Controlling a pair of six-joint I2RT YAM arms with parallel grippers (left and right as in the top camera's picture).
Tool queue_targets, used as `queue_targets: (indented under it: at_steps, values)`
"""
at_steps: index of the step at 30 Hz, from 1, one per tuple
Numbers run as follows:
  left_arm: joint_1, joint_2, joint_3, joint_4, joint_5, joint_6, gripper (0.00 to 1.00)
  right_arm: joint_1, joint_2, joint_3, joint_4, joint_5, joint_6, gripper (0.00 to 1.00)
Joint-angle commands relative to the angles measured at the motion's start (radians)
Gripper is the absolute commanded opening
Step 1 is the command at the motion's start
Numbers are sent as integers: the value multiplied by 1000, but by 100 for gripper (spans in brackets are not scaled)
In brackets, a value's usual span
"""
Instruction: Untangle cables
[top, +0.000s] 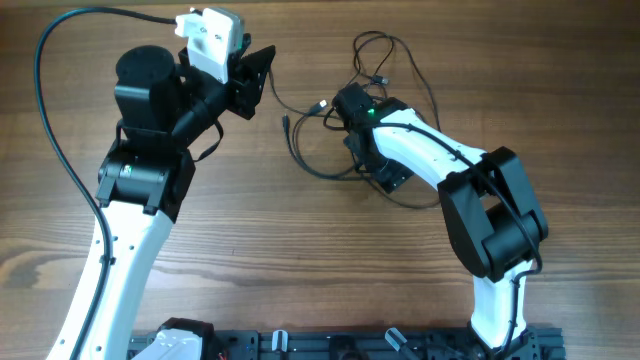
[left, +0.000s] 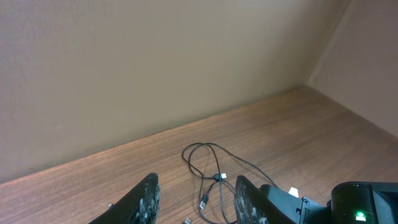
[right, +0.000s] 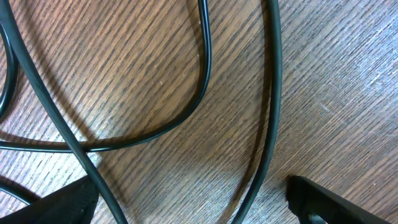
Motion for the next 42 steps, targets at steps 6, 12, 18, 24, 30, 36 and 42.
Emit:
queue_targets:
  at_steps: [6,12,18,24,30,36,42]
  values:
    - [2,-15,15,6,13,7,41,-9,59,-18,6,13,-11,47]
    - [2,-19,15,10,13,7,42,-9,59,-18,12,6,-37,5]
    - [3,-18,15,8,12,8,44,-10,57,1,65,-32,-195,4]
    - [3,-18,15,6,9,8,45,-18,-69,56,23,-28,-471,4]
    - [3,-18,15,5,-33,8,46,-24,-266,56,-6,-68,-616,4]
    - [3,-17,15,6,-33,8,46,-35,-404,56,-37,-139,-723,4]
    - [3,-17,15,5,-33,8,47,-72,-558,86,-42,-277,-829,4]
